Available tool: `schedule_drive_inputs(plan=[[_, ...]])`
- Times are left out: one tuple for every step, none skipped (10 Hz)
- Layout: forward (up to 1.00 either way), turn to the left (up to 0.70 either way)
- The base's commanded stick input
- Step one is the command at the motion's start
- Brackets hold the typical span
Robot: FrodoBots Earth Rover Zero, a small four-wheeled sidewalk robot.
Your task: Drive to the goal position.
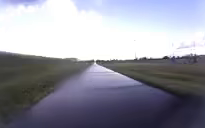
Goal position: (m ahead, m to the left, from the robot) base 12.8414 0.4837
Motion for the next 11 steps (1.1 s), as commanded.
schedule_drive_inputs(plan=[[0.45, 0.0], [0.45, 0.0], [0.45, 0.0], [0.45, 0.0], [0.45, 0.0], [0.45, 0.0], [0.45, 0.0], [0.45, 0.0], [0.45, 0.0], [0.45, 0.0], [0.45, 0.0]])
